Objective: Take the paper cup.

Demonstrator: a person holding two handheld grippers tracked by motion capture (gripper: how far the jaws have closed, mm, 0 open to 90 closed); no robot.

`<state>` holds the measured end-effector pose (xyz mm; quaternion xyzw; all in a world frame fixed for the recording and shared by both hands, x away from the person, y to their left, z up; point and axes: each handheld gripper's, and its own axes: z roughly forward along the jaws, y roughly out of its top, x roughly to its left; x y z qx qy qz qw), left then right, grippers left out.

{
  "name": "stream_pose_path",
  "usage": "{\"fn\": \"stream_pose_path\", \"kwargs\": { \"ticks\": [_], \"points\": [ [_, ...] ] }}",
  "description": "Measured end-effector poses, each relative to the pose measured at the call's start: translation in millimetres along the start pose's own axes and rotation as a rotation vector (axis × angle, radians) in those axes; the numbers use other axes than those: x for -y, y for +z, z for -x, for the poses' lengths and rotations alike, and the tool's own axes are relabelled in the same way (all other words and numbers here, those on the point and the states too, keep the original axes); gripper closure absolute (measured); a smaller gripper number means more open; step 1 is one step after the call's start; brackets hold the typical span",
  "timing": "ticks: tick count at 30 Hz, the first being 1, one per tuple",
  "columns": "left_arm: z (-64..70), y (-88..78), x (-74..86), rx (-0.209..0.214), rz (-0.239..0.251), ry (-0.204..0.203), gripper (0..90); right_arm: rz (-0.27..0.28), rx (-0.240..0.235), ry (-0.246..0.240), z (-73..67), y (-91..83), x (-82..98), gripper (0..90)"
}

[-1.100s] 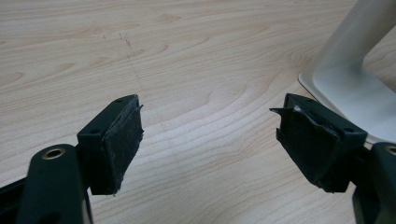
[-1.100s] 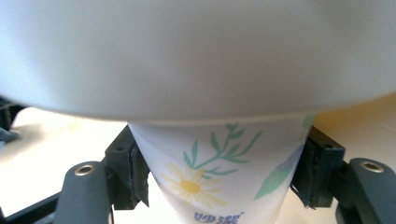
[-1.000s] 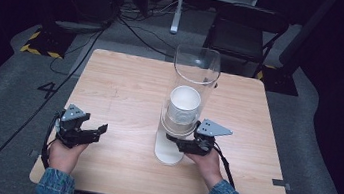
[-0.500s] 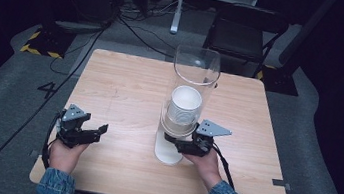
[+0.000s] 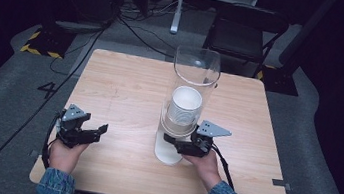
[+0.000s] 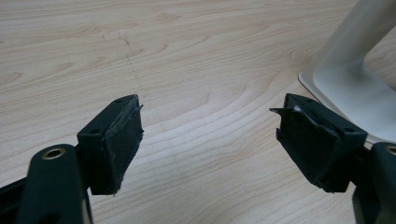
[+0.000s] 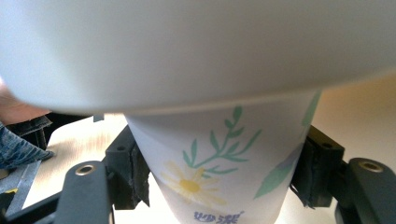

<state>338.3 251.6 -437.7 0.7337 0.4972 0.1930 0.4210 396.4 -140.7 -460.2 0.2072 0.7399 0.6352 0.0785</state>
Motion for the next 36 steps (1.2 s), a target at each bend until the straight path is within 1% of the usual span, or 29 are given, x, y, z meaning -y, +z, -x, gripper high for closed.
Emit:
{"fn": "stream_pose_path", "kwargs": {
  "ticks": [2, 11, 12, 17, 18, 19, 20, 21, 22, 23, 25, 26, 27, 31, 34, 36],
  "points": [
    [0.1, 0.2, -0.1, 0.001, 0.0, 0.001, 22.2, -0.001, -0.009, 0.025, -0.3, 0.9, 1.0, 32.8],
    [0.0, 0.5, -0.1, 0.0, -0.001, 0.001, 22.2, 0.011, -0.004, 0.023, -1.1, 1.0, 3.0, 32.7],
    [0.2, 0.3, -0.1, 0.002, -0.003, 0.002, 22.2, 0.007, -0.003, 0.004, 0.5, 0.9, 2.3, 32.9],
    [0.0, 0.3, 0.0, 0.0, 0.0, 0.001, 22.2, -0.008, 0.017, -0.047, 3.1, -0.3, 1.5, 32.9],
    [0.0, 0.3, 0.0, 0.0, 0.0, 0.001, 22.2, -0.008, 0.017, -0.047, 3.1, -0.3, 1.5, 32.9],
    [0.1, 0.3, -0.1, 0.001, -0.003, 0.002, 22.2, -0.029, 0.042, -0.091, 4.5, -1.0, 1.7, 33.7],
    [0.1, 0.3, -0.1, 0.001, -0.003, 0.002, 22.2, -0.029, 0.042, -0.091, 4.5, -1.0, 1.7, 33.7],
    [0.3, 0.5, -0.2, 0.002, -0.003, 0.003, 22.2, -0.107, 0.052, -0.1, 7.8, 1.5, 6.0, 34.3],
    [0.3, 0.6, -0.3, 0.002, -0.001, 0.002, 22.2, -0.13, 0.055, -0.102, 8.8, 2.8, 9.0, 34.3],
    [0.3, 0.6, -0.3, 0.002, -0.001, 0.002, 22.2, -0.13, 0.055, -0.102, 8.8, 2.8, 9.0, 34.3],
    [0.1, 0.1, -0.5, 0.002, 0.004, -0.001, 22.2, -0.129, 0.052, -0.084, 10.7, 3.7, 14.2, 34.3],
    [-0.7, -0.1, -0.4, 0.0, 0.004, 0.0, 22.2, -0.124, 0.056, -0.098, 9.3, 3.7, 13.7, 34.2],
    [-1.0, 0.0, -0.3, 0.0, 0.004, -0.003, 22.2, -0.124, 0.057, -0.097, 9.4, 3.6, 13.7, 34.1],
    [-1.3, 1.1, -0.5, 0.001, 0.002, -0.001, 22.2, -0.137, 0.058, -0.083, 10.2, 3.6, 17.8, 33.9],
    [-1.0, 2.2, -1.0, 0.006, 0.004, -0.003, 22.2, -0.161, 0.067, -0.074, 10.3, 3.7, 21.8, 33.8],
    [-1.4, 2.8, -1.5, 0.008, 0.005, -0.002, 22.2, -0.168, 0.069, -0.066, 10.3, 3.5, 23.7, 33.9]
  ]
}}
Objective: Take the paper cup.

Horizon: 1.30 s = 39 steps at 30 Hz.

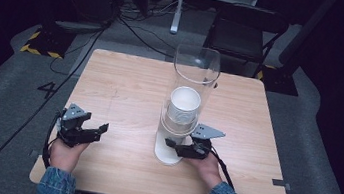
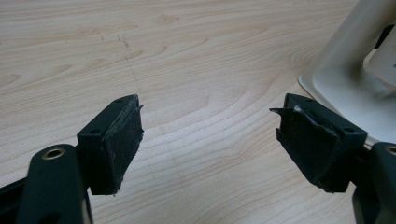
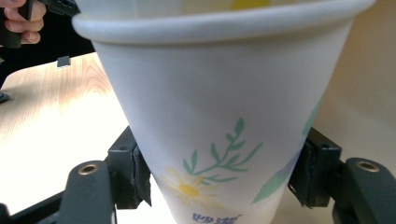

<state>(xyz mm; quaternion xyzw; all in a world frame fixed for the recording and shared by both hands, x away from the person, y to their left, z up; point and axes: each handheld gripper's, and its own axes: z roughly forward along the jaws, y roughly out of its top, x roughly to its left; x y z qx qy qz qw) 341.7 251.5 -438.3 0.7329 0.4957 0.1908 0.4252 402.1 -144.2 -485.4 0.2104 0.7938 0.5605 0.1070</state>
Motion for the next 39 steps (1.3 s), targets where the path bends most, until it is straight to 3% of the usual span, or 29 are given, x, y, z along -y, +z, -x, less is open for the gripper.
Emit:
{"fn": "stream_pose_path", "kwargs": {
  "ticks": [9, 28, 39],
  "points": [
    [-2.2, 5.5, -1.8, 0.005, 0.004, -0.013, 22.2, -0.058, -0.002, 0.032, 0.7, -1.4, 9.3, 33.8],
    [0.1, 22.9, -10.8, 0.027, -0.001, -0.008, 22.2, -0.174, 0.014, 0.032, -6.8, -10.0, 15.1, 33.6],
    [1.2, 30.8, -15.8, 0.036, -0.005, 0.006, 22.2, -0.192, 0.05, 0.047, -4.0, -23.5, 18.9, 33.5]
  ]
}}
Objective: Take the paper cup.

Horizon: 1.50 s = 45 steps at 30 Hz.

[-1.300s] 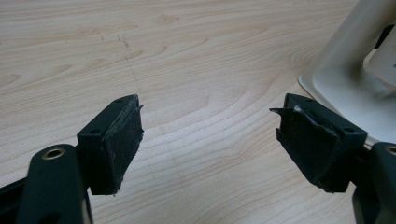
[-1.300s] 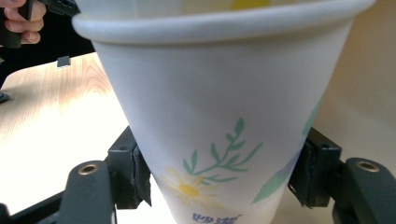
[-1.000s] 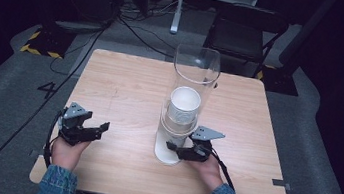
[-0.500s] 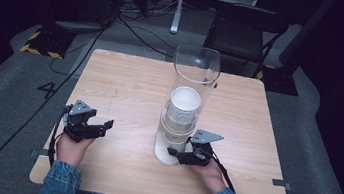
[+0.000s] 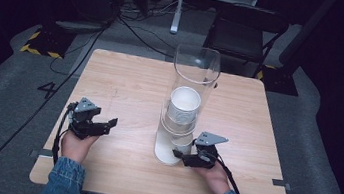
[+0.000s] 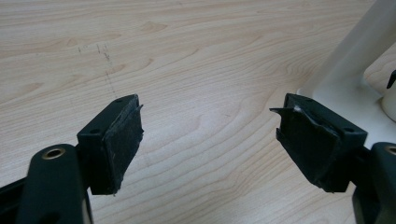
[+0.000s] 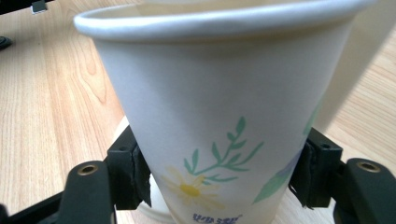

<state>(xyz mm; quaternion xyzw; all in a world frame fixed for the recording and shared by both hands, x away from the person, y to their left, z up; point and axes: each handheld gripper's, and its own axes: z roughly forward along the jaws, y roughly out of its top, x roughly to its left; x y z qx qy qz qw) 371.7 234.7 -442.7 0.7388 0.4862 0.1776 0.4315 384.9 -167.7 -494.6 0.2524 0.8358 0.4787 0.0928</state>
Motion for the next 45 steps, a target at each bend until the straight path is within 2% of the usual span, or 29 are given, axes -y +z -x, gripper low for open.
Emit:
{"fn": "stream_pose_path", "kwargs": {
  "ticks": [9, 17, 27, 33, 34, 38, 40, 43, 44, 45],
  "points": [
    [-0.8, 5.8, -2.2, 0.008, 0.008, -0.022, 22.3, -0.004, 0.04, -0.009, 1.8, -13.8, 4.6, 33.5],
    [-0.1, 9.5, -6.2, 0.012, 0.0, -0.012, 22.3, -0.005, 0.11, -0.004, 10.4, -33.9, 6.5, 33.5],
    [-0.1, 8.4, -6.1, 0.007, 0.0, -0.014, 22.3, 0.066, 0.155, 0.018, 25.6, -59.0, -0.8, 33.5],
    [-1.4, 5.4, -4.5, -0.001, 0.0, -0.014, 22.3, 0.076, 0.17, 0.05, 32.6, -67.5, -5.7, 33.5],
    [-1.6, 3.9, -3.7, -0.002, -0.003, -0.021, 22.3, 0.095, 0.179, 0.062, 35.3, -71.3, -7.7, 33.6],
    [-2.0, 2.5, -2.5, -0.005, -0.002, -0.021, 22.3, 0.116, 0.192, 0.084, 39.3, -75.9, -9.6, 33.5],
    [-2.5, 0.7, -0.8, -0.008, -0.001, -0.021, 22.3, 0.134, 0.205, 0.119, 45.4, -80.7, -11.5, 33.5],
    [-3.3, -0.6, 0.3, -0.007, 0.002, -0.026, 22.3, 0.148, 0.223, 0.138, 48.4, -82.7, -12.2, 33.5],
    [-3.5, -2.6, 1.2, -0.011, 0.002, -0.029, 22.3, 0.176, 0.232, 0.163, 52.5, -84.8, -12.0, 33.4],
    [-3.5, -2.6, 1.2, -0.011, 0.002, -0.029, 22.3, 0.176, 0.232, 0.163, 52.5, -84.8, -12.0, 33.4]
  ]
}}
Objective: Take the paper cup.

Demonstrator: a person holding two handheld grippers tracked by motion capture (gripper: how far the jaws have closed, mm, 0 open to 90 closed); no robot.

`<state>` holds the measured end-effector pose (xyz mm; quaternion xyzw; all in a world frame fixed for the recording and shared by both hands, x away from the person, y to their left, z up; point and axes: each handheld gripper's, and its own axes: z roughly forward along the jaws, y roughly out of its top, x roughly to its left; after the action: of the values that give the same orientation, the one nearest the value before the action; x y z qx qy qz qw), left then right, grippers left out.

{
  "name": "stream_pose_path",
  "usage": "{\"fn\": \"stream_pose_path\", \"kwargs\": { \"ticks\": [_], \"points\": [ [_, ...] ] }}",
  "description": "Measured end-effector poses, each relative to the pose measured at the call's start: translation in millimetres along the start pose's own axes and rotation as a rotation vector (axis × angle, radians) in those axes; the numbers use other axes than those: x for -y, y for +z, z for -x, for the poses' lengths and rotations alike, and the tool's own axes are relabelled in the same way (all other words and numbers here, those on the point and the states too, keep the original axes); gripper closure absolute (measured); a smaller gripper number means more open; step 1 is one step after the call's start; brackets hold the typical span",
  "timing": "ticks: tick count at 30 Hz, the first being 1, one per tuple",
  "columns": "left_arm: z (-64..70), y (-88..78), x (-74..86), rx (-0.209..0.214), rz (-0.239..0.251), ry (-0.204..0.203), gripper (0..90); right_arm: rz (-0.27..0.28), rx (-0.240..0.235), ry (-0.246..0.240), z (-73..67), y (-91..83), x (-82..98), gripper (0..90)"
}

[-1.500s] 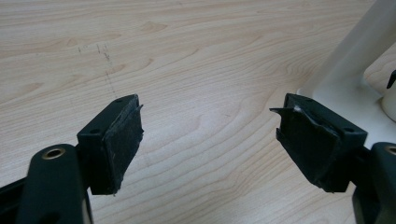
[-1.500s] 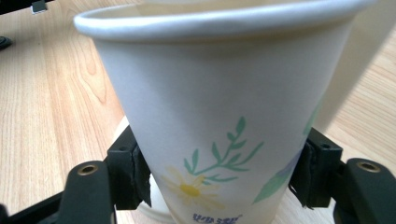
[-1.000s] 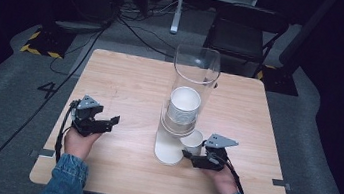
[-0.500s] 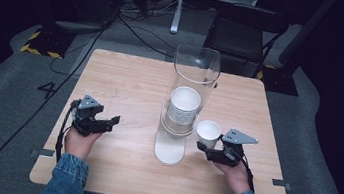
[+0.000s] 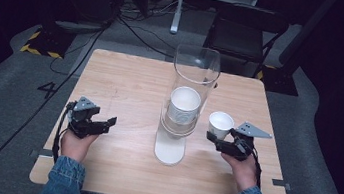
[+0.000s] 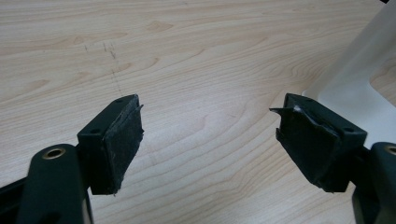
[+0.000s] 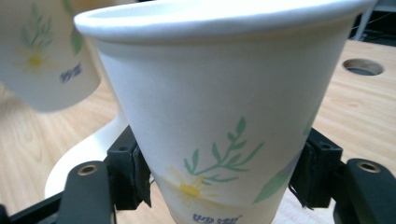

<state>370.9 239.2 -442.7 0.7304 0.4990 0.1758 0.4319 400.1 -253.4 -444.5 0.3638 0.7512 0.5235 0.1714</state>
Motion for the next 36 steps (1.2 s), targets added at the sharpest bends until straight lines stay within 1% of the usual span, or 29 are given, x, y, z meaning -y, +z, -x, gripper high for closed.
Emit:
{"fn": "stream_pose_path", "kwargs": {
  "ticks": [1, 3, 4, 5, 6, 7, 8, 9, 10, 11, 12, 14, 15, 17, 18, 19, 20, 21, 24, 28, 29, 31, 32, 34, 36],
  "points": [
    [-0.1, -2.1, 1.0, -0.002, -0.001, -0.001, 22.3, 0.025, 0.022, 0.017, 5.0, -1.5, 0.0, 33.3],
    [0.0, -4.1, 1.9, -0.007, -0.004, 0.001, 22.3, 0.049, 0.046, 0.019, 10.1, -2.0, 0.0, 33.3],
    [0.2, -5.2, 2.7, -0.008, -0.007, 0.003, 22.3, 0.058, 0.063, 0.008, 13.1, -2.3, 0.0, 33.3],
    [0.2, -5.2, 2.7, -0.008, -0.007, 0.003, 22.3, 0.058, 0.063, 0.008, 13.1, -2.3, 0.0, 33.3],
    [-0.1, -6.3, 4.3, -0.008, 0.001, 0.003, 22.3, 0.064, 0.08, 0.003, 15.5, -2.6, 0.1, 33.3],
    [-0.2, -6.9, 5.2, -0.008, -0.001, -0.002, 22.4, 0.069, 0.102, -0.002, 18.4, -3.0, 0.2, 33.3],
    [-1.0, -7.6, 6.4, -0.01, -0.006, -0.002, 22.4, 0.076, 0.111, -0.004, 20.2, -3.0, 0.1, 33.2],
    [-1.6, -9.4, 8.3, -0.015, -0.007, -0.005, 22.4, 0.076, 0.147, -0.011, 25.7, -3.5, -0.9, 33.2],
    [-2.1, -10.7, 9.2, -0.017, -0.009, -0.004, 22.4, 0.079, 0.165, -0.011, 28.0, -4.0, -1.5, 33.2],
    [-2.1, -10.7, 9.2, -0.017, -0.009, -0.004, 22.4, 0.079, 0.165, -0.011, 28.0, -4.0, -1.5, 33.2],
    [-2.6, -12.3, 10.3, -0.02, -0.007, -0.007, 22.4, 0.084, 0.197, -0.013, 34.0, -5.2, -2.2, 33.2],
    [-3.6, -14.6, 11.8, -0.025, -0.006, -0.007, 22.4, 0.085, 0.205, -0.009, 36.0, -5.5, -2.3, 33.1],
    [-4.4, -16.7, 13.8, -0.03, -0.005, -0.014, 22.4, 0.082, 0.227, 0.006, 42.0, -5.7, -2.0, 33.1],
    [-5.0, -18.7, 15.3, -0.035, -0.009, -0.013, 22.4, 0.076, 0.245, 0.013, 47.0, -5.4, -1.4, 33.1],
    [-5.0, -18.7, 15.3, -0.035, -0.009, -0.013, 22.4, 0.076, 0.245, 0.013, 47.0, -5.4, -1.4, 33.1],
    [-5.8, -20.4, 17.2, -0.038, -0.007, -0.014, 22.4, 0.066, 0.252, 0.031, 52.8, -4.1, -0.1, 33.0],
    [-5.8, -20.4, 17.2, -0.038, -0.007, -0.014, 22.4, 0.066, 0.252, 0.031, 52.8, -4.1, -0.1, 33.0],
    [-6.7, -21.9, 18.9, -0.041, -0.012, -0.015, 22.4, 0.055, 0.257, 0.044, 56.6, -2.0, 1.0, 33.0],
    [-7.1, -24.1, 20.9, -0.043, -0.016, -0.021, 22.4, 0.027, 0.27, 0.046, 62.7, 2.7, 3.7, 33.0],
    [-8.4, -26.5, 23.1, -0.048, -0.016, -0.024, 22.4, 0.01, 0.253, 0.053, 67.8, 10.0, 7.6, 32.9],
    [-8.3, -26.9, 23.7, -0.047, -0.014, -0.031, 22.4, 0.005, 0.255, 0.051, 68.8, 12.0, 8.6, 32.9],
    [-8.8, -27.3, 24.0, -0.045, -0.014, -0.027, 22.4, -0.004, 0.253, 0.046, 69.9, 13.8, 9.7, 32.9],
    [-8.7, -27.4, 24.5, -0.048, -0.011, -0.03, 22.4, -0.022, 0.245, 0.052, 71.5, 17.5, 11.9, 32.9],
    [-8.7, -28.0, 25.1, -0.049, -0.014, -0.035, 22.4, -0.04, 0.244, 0.057, 73.3, 20.9, 14.3, 32.8],
    [-8.8, -28.0, 25.2, -0.049, -0.015, -0.034, 22.4, -0.047, 0.244, 0.061, 74.0, 22.4, 15.5, 32.8]
  ]
}}
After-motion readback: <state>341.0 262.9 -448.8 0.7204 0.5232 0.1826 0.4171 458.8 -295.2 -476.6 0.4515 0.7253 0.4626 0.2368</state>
